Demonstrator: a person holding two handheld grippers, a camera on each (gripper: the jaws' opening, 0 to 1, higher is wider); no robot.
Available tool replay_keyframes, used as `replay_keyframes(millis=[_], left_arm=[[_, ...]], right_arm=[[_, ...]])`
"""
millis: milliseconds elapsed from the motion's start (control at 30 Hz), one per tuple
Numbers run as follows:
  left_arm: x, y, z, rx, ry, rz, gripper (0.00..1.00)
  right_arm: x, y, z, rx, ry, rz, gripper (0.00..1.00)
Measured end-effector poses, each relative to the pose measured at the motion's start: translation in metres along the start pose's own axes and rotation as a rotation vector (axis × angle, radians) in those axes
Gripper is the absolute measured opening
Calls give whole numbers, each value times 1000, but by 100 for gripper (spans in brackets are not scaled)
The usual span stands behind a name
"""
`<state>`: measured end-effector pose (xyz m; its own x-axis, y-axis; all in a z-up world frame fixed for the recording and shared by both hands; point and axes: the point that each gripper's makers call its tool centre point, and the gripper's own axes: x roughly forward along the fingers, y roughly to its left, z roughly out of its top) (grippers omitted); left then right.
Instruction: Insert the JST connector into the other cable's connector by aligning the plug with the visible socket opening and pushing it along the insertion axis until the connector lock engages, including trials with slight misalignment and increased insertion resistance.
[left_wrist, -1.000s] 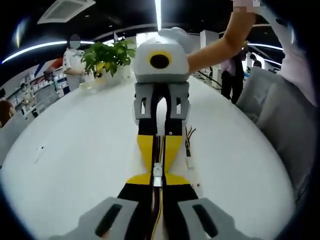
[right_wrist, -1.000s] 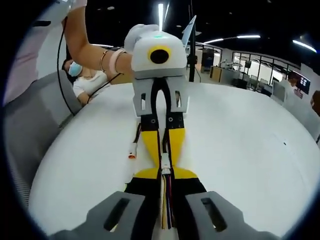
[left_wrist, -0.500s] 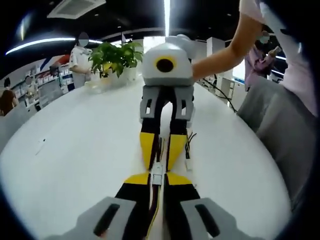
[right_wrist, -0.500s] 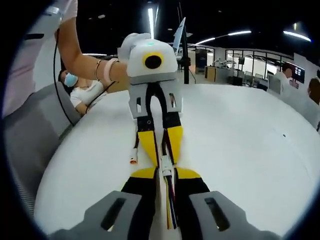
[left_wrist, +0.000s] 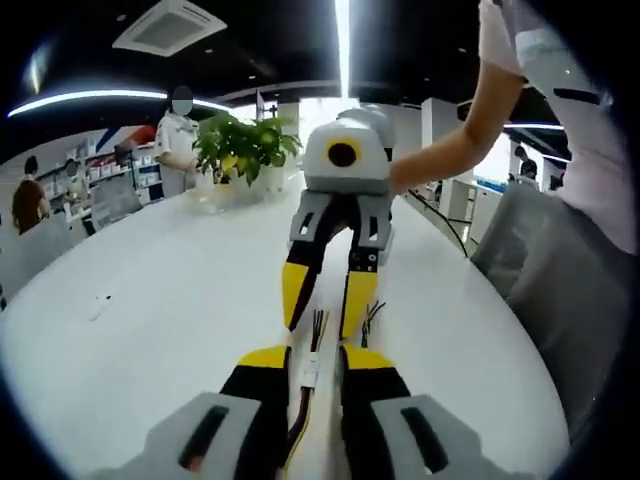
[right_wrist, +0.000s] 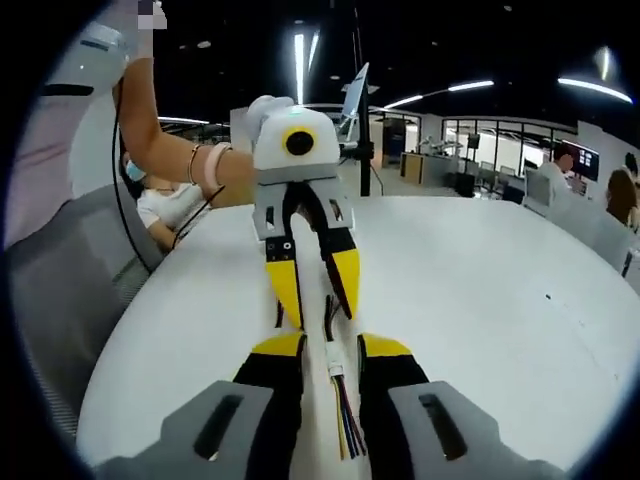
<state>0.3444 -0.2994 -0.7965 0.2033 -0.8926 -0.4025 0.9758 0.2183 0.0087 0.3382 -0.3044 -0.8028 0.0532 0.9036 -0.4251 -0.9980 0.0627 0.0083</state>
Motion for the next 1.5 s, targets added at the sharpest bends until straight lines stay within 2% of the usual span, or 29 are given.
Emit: replay_keyframes(millis=[167,300,467,567,667,800,1067,1500], left_arm=[[-6,-9,2,42,-8,19,14],[-8,-22,-5,43,3,10,14],[-8,-34,-17,46,32,-2,13],[-6,-38,-25,18,35,2,12],[-4,-40,-32,16,56,10,12],[-2,-40,-37,-7,42,26,12],[0,-40,-47,-24,64,34,10],[2,-37,-53,-11,73,24,5]], right_arm=[[-11,11,1,-1,-6,1,17],[-15,18,-2,-3,-4,-6,16],[-16,25,-14,5,17,-7,15],[-15,26,-27,30,39,-19,13],[-14,28,-30,39,41,-21,14],[-9,32,-35,35,53,-20,14],[-4,33,-40,52,57,-12,12],[-1,36,-46,54,66,3,10]])
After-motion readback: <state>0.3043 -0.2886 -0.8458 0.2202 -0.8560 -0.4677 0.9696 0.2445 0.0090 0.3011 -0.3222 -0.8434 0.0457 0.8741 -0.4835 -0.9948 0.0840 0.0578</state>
